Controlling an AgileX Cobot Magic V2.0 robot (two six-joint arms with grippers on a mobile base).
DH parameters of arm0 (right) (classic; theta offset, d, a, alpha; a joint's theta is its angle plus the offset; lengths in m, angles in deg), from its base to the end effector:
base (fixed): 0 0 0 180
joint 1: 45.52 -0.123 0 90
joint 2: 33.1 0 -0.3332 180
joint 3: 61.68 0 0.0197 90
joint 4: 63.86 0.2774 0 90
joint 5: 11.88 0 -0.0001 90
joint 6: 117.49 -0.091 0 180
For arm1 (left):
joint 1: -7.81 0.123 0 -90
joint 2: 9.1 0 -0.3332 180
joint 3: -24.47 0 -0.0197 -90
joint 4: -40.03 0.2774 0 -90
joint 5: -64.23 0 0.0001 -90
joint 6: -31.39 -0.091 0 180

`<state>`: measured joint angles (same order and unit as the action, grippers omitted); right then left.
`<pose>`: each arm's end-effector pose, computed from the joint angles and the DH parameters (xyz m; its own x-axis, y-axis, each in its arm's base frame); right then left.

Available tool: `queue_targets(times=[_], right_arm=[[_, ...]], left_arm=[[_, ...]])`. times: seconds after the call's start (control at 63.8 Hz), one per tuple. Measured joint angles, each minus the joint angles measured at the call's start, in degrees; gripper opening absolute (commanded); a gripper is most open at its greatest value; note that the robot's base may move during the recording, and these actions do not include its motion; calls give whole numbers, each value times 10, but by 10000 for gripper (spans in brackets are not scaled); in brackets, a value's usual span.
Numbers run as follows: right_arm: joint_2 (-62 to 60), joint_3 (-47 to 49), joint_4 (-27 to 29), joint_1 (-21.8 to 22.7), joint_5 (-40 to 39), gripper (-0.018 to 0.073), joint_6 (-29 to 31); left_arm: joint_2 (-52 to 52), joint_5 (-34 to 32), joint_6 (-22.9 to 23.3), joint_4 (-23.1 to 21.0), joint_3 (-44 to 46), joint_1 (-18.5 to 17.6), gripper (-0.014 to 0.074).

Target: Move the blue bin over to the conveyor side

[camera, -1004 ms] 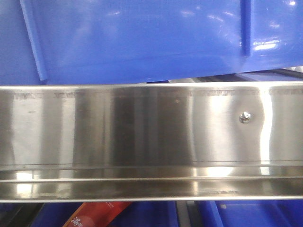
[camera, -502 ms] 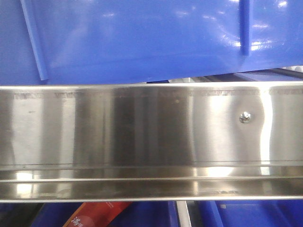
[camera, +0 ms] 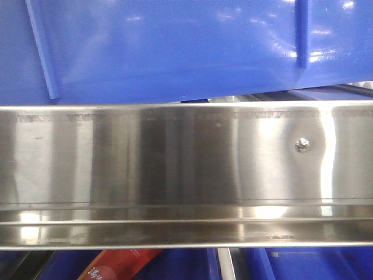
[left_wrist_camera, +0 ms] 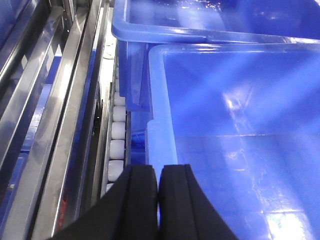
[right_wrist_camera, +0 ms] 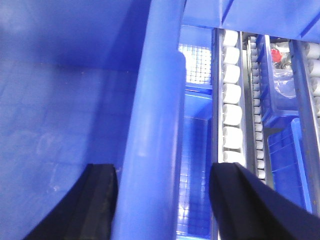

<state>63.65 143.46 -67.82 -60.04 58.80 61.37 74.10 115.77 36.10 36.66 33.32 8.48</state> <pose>0.3420 0.0824 0.4882 -0.7648 -0.2012 -0.6121 -0.2139 0.9754 -0.0534 0.2960 -0.0007 0.4943 -0.5844 -0.1253 -0.8017 -0.0440 0.9915 -0.1229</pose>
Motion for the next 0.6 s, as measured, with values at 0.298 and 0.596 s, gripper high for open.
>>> queue_targets(times=[0.298, 0.596], right_arm=[[0, 0, 4, 0, 0, 297, 5], [0, 0, 11, 0, 0, 133, 5]], left_arm=[[0, 1, 0, 0, 0, 0, 4], [0, 3, 0, 0, 0, 0, 4]])
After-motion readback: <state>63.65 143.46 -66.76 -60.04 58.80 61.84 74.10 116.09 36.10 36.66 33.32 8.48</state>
